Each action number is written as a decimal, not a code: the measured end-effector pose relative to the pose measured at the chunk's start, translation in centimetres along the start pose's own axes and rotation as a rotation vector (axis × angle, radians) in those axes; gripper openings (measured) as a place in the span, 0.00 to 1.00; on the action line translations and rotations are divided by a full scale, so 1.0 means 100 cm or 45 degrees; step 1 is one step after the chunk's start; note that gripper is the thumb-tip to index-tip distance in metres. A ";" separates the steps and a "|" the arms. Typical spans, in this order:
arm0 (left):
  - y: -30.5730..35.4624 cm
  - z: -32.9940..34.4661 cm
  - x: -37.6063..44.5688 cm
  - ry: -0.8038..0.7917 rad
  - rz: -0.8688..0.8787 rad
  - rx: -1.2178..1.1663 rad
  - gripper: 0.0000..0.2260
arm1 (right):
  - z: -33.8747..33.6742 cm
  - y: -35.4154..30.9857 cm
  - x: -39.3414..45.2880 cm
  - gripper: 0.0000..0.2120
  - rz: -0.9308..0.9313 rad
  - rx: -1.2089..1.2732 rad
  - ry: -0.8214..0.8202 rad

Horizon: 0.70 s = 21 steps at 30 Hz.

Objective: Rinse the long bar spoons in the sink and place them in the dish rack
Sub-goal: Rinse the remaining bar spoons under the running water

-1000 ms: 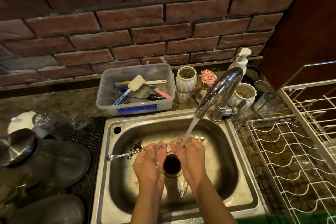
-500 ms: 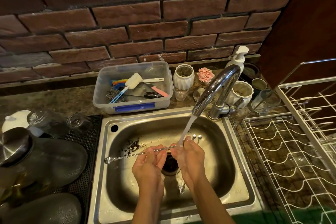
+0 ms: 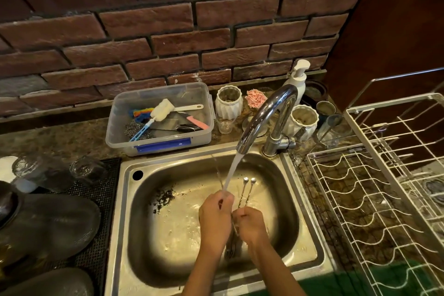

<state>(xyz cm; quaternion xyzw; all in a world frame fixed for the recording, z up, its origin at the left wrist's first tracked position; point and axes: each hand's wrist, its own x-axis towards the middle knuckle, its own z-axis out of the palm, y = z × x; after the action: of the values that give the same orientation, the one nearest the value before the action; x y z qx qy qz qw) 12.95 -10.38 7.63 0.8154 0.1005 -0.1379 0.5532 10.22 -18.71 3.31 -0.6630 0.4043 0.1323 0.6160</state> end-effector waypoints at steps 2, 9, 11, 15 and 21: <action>-0.004 0.004 0.007 -0.034 0.015 0.149 0.09 | 0.001 -0.003 -0.003 0.10 -0.170 -0.107 0.031; -0.010 -0.005 0.019 -0.042 0.083 0.470 0.07 | 0.001 -0.014 -0.006 0.07 -0.428 0.024 0.064; -0.015 -0.006 0.022 -0.103 0.086 0.571 0.07 | 0.003 -0.016 -0.002 0.08 -0.432 0.074 -0.012; -0.029 -0.002 0.024 -0.219 0.070 0.683 0.08 | 0.005 -0.015 0.007 0.09 -0.400 0.053 0.030; -0.052 -0.005 0.020 -0.317 -0.076 0.610 0.06 | 0.002 0.014 0.048 0.12 -0.229 -0.078 0.066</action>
<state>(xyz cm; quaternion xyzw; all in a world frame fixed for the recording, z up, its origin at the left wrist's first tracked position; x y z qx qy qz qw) 13.29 -7.96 2.62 0.8964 0.0201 -0.2733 0.3483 12.33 -20.18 -0.98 -0.7185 0.3547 0.0715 0.5940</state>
